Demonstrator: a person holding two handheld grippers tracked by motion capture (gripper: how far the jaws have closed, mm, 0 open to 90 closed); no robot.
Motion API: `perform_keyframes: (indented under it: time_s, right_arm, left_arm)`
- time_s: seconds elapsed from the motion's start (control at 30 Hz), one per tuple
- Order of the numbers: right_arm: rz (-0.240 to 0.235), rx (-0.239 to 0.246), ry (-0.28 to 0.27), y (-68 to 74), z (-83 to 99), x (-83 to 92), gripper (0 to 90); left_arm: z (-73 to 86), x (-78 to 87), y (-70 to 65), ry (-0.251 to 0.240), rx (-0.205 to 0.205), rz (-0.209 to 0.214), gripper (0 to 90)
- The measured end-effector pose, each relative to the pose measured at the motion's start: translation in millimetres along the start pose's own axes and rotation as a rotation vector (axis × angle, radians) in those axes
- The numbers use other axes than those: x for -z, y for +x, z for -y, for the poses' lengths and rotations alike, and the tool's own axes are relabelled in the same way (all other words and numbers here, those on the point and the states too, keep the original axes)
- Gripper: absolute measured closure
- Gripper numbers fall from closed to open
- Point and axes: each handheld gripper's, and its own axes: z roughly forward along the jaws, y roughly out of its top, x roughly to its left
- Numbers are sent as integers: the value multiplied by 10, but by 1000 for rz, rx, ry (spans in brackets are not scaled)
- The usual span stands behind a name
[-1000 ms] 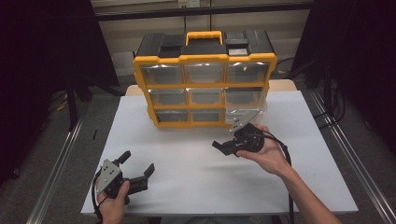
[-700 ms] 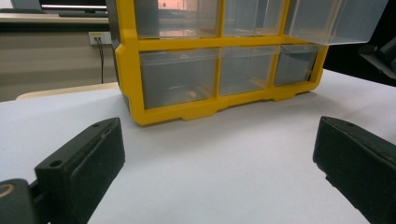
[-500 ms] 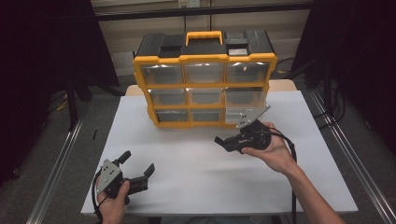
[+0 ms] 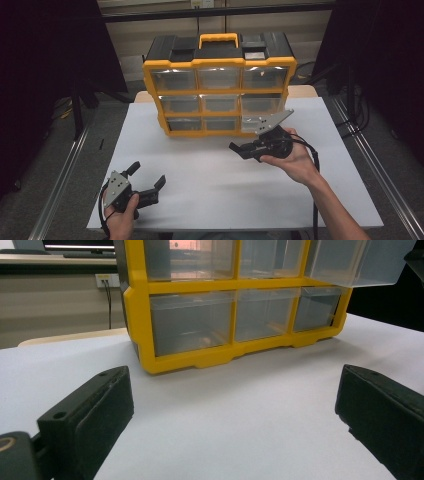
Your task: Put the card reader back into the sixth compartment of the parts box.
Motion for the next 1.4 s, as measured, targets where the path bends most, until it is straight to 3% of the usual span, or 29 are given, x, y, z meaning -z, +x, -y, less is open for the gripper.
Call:
perform_keyframes:
  time_s: [0.8,1.4]
  right_arm:
    - [29,21,-35,-57,-250,155,738]
    - [95,45,-43,-151,-520,475,738]
  left_arm:
    - [-1,5,5,-5,0,-8,23]
    - [-1,1,8,-6,3,-6,23]
